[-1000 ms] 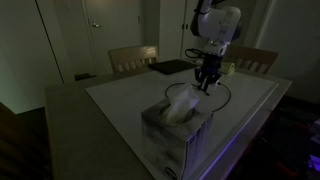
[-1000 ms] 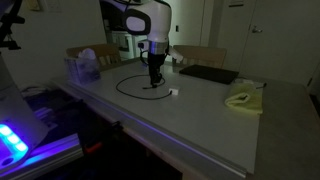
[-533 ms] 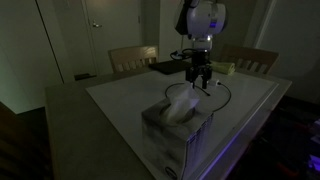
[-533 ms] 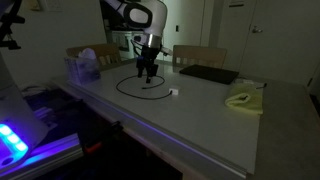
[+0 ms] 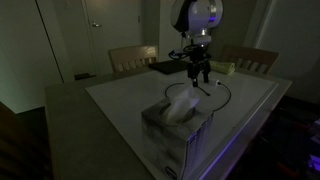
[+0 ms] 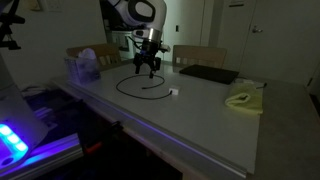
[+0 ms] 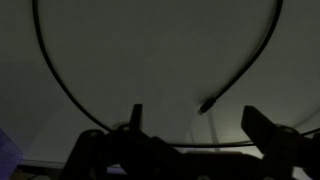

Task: Move the ends of the charger to the middle

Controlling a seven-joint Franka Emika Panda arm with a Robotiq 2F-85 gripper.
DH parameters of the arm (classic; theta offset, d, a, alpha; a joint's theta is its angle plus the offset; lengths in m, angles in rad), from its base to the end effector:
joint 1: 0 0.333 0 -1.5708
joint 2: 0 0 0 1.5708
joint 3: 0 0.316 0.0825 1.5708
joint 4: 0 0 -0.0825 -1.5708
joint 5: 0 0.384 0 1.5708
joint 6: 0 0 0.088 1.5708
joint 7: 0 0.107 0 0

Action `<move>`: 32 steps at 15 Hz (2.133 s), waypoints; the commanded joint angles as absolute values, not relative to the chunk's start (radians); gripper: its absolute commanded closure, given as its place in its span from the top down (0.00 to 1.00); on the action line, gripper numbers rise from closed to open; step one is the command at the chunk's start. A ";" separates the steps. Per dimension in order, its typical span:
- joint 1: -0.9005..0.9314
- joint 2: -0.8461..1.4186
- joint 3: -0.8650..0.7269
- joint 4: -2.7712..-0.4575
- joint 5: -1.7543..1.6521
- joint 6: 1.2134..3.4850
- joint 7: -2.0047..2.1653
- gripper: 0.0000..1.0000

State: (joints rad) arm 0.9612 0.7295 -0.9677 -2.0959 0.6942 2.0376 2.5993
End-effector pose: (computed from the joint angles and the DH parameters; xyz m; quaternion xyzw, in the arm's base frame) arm 0.5311 0.0131 0.1778 0.0423 -0.9844 -0.0173 0.1699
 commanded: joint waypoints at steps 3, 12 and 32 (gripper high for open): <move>0.970 0.742 -0.968 -2.097 0.689 2.045 2.596 1.00; 0.990 0.762 -1.013 -2.090 0.639 2.113 2.598 1.00; 0.820 0.743 -0.948 -2.040 0.545 2.208 2.598 1.00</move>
State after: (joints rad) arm 0.8410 0.7424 -0.9567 -2.0477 0.5314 2.2136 2.6044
